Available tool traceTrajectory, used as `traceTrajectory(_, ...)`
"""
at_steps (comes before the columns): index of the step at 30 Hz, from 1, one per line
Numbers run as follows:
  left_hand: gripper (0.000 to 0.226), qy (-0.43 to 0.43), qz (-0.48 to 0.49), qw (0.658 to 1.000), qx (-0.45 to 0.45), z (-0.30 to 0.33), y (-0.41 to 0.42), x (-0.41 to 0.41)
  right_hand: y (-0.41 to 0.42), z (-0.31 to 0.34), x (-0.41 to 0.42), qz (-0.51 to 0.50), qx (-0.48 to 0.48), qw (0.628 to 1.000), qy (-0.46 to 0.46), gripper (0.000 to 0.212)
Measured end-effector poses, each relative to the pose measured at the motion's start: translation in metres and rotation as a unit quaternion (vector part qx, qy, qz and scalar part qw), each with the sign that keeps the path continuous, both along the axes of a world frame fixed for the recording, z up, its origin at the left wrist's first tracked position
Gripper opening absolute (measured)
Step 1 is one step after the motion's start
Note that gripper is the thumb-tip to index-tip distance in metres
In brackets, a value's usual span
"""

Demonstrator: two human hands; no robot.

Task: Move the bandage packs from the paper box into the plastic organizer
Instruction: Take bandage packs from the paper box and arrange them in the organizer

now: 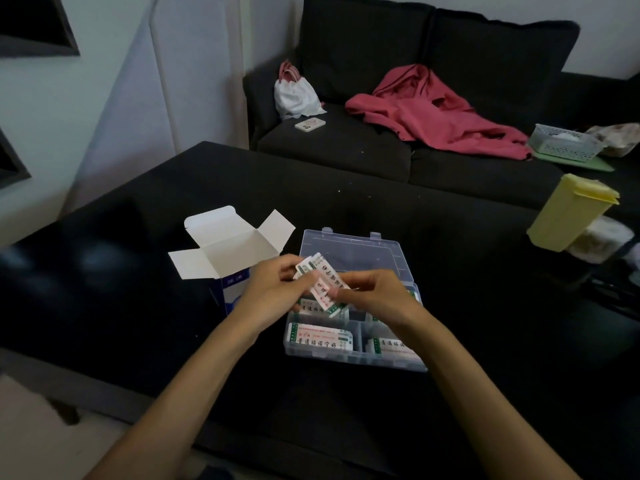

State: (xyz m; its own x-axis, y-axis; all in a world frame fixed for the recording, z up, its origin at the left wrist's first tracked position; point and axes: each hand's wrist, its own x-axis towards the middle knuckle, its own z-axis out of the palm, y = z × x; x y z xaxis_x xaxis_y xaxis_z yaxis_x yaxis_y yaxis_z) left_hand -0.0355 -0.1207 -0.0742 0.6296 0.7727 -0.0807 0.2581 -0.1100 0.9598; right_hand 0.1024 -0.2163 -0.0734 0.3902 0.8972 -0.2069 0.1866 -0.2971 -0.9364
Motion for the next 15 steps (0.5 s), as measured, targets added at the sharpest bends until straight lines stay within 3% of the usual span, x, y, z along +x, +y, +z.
traceTrajectory(6,0.01,-0.032,0.024,0.999,0.002,-0.007,0.006,0.0,0.0,0.0,0.001,0.018,-0.021,0.998,0.051,0.016)
traceTrajectory(8,0.014,-0.018,0.016,0.999,0.025,-0.01,0.009,0.001,0.0,-0.001,0.001,0.002,0.002,1.0,0.0,0.016)
traceTrajectory(11,0.028,0.067,0.002,0.988,0.14,-0.013,0.014,-0.001,0.0,-0.005,0.006,-0.013,0.029,0.991,-0.132,0.013)
traceTrajectory(15,0.025,0.164,-0.024,0.954,0.249,-0.014,0.013,-0.006,-0.001,-0.012,0.011,0.023,0.007,0.983,-0.18,0.012)
